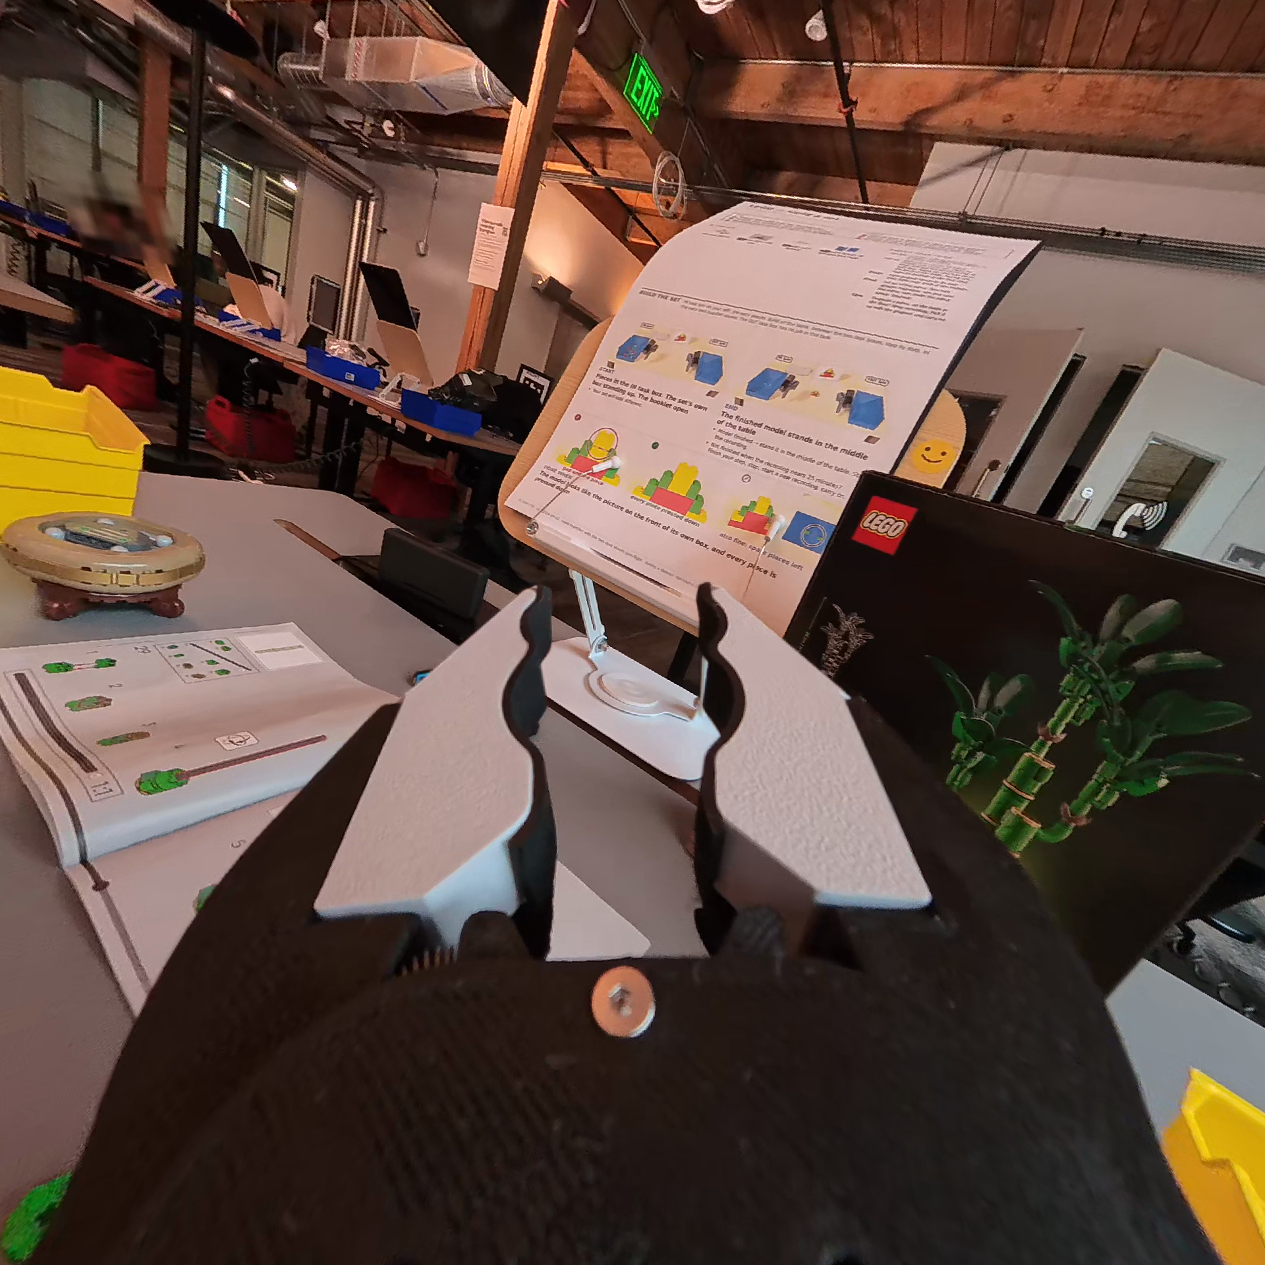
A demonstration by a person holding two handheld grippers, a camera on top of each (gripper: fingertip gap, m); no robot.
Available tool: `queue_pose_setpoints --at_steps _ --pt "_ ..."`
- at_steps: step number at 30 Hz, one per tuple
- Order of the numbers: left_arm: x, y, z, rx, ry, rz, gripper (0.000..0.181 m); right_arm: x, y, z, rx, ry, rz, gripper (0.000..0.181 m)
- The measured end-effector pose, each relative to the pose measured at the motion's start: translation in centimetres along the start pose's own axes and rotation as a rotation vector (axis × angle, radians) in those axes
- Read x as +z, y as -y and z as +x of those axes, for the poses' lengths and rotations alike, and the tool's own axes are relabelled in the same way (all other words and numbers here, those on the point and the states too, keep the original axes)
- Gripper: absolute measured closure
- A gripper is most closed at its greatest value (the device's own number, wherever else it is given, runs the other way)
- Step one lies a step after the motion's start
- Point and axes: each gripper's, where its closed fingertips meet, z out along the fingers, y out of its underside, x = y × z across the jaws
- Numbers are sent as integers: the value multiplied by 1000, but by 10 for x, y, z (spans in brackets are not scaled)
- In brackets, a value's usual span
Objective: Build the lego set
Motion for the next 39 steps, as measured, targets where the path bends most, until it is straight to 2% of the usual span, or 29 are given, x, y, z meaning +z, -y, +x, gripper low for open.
queue_pose_setpoints --at_steps 18,23,29,39 --pt "11 5 18 24 -57 -2 166 -2 -6 0 -115 -14 -37 143" --pt "29 13 53 -7 -245 17 166 -2 -4 1 -107 -17 -27 143" --pt "49 18 83 75 -337 0 166 -7 3 9 -66 -37 7 143" --pt "55 10 76 44 -324 -23 166 -8 1 12 -82 -40 -4 144"
